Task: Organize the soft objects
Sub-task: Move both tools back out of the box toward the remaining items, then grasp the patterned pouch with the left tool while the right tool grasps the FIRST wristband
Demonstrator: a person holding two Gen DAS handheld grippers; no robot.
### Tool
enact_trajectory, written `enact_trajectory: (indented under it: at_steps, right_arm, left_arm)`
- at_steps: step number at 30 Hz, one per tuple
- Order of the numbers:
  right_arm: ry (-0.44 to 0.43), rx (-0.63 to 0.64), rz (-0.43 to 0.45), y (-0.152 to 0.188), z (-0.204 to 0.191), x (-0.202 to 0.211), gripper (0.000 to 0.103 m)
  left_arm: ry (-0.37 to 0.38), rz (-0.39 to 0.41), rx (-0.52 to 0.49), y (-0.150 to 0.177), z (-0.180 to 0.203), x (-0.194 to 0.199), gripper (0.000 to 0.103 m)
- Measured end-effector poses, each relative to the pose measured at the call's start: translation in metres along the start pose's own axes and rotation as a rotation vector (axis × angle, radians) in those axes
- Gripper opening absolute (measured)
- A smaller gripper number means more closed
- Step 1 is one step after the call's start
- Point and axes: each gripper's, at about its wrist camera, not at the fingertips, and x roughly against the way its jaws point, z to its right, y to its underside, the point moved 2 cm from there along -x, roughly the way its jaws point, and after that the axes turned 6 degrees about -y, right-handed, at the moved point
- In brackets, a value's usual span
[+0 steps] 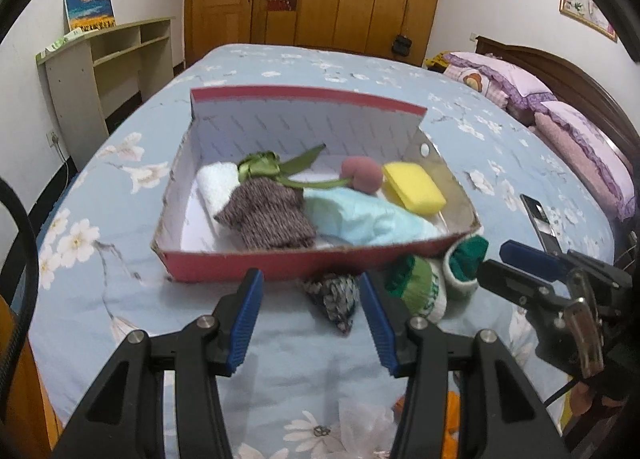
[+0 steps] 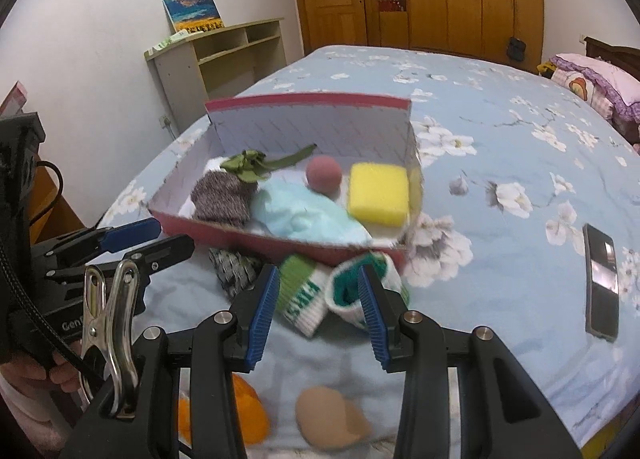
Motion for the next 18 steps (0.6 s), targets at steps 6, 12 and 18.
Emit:
enact_trajectory:
  at_steps: [6, 12, 18]
  right_arm:
    - [0.016, -0.005, -0.021, 0.014, 0.01, -0.001, 0.042]
    - [0.037, -0.022, -0.027, 0.023, 0.022, -0.005, 0.042]
    - [0.041, -0.03, -0.031, 0.029, 0.03, -0.008, 0.042]
  left_arm:
    - [0.006, -0.04, 0.014, 0.011, 0.004, -0.013, 0.053]
    - [-0.002, -0.053, 0.003, 0.017, 0.009, -0.021, 0.053]
    - [-0.002, -0.066, 0.003, 0.021, 0.014, -0.032, 0.053]
